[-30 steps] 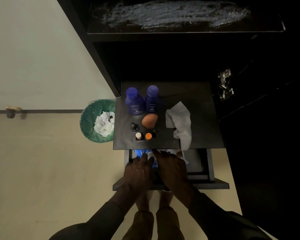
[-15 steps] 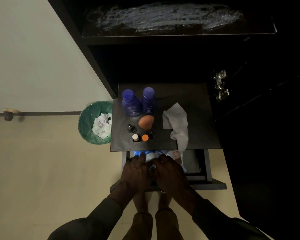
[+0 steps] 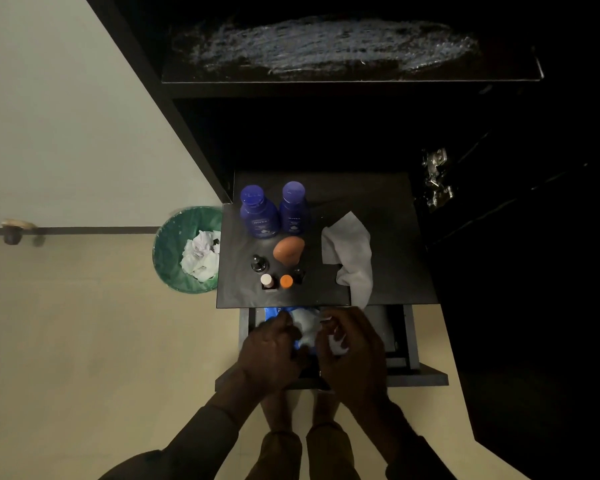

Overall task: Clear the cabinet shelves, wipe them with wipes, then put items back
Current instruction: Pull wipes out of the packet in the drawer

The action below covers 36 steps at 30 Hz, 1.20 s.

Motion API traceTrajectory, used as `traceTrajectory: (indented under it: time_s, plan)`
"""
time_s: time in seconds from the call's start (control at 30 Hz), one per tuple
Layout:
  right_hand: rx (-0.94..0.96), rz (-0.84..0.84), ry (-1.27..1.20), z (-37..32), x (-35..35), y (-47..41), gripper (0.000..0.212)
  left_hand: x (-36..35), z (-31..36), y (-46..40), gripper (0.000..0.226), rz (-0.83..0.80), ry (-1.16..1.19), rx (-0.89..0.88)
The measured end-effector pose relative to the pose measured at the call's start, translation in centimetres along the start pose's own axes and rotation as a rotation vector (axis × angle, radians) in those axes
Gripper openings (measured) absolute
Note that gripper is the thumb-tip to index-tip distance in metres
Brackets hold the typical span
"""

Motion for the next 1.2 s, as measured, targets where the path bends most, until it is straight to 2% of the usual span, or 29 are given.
traceTrajectory:
  time_s: [0.07,0.13,0.17,0.23,0.3,0.37,0.5,0.63,0.7,0.77,0.87,1.03,1.1,1.2]
  plan:
    - [-0.129,0.173,-0.1,0.4,2.6,-1.8,0.017,-0.3,-0.1,0.0,0.065,-0.021,0.007,-0.009]
    - [-0.163,0.334,-0.063,0.8,4.5,-3.9,0.03,0.0,0.2,0.1,0.052,-0.013,0.015,-0.012]
    - [-0.179,0.351,-0.031,1.0,4.9,-4.8,0.038,0.2,0.4,0.1,0.046,-0.008,0.028,-0.001]
    - [-0.224,0.277,0.033,1.3,5.1,-6.4,0.052,0.3,0.5,0.1,0.041,0.009,0.07,0.04]
    - [-0.261,0.176,0.125,1.7,4.7,-7.3,0.055,0.3,0.6,0.1,0.039,0.013,0.11,0.075]
    - [-0.266,0.113,0.18,2.3,4.2,-7.9,0.051,0.1,0.9,0.1,0.04,-0.008,0.101,0.065]
    - [-0.271,0.028,0.149,2.5,4.2,-8.4,0.025,-0.2,0.7,-0.7,0.043,-0.056,0.054,0.052]
    - [-0.393,0.069,-0.201,1.8,5.9,-8.6,0.012,-0.3,0.5,-1.5,0.038,-0.07,0.051,0.104]
    - [-0.546,0.097,-0.472,2.1,6.2,-8.7,0.004,-0.2,0.3,-1.5,0.039,-0.044,0.074,0.157]
    - [-0.699,0.091,-0.79,2.2,6.3,-8.3,0.008,-0.3,0.2,-1.3,0.039,-0.023,0.092,0.194]
    - [-0.787,0.059,-1.146,1.8,6.9,-7.9,0.026,0.0,0.9,-1.0,0.038,0.023,0.113,0.203]
    - [-0.811,-0.006,-1.33,0.5,7.9,-7.5,0.026,1.4,4.2,1.0,0.029,0.16,0.242,0.235]
    - [-0.867,-0.019,-1.353,0.1,7.8,-7.0,0.025,2.1,6.0,1.9,0.02,0.186,0.287,0.201]
    - [-0.91,-0.053,-1.342,-0.9,8.0,-6.0,0.022,3.3,8.5,2.6,0.02,0.189,0.434,0.173]
Point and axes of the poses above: each hand's wrist, its own y-axis away from the middle knuckle, its own x-axis out of the back of the hand, z = x × y, the point moved 7 cm from there along -y, towards the middle knuckle, and after that the axes turned 8 degrees about -x, right-handed, at the moved point
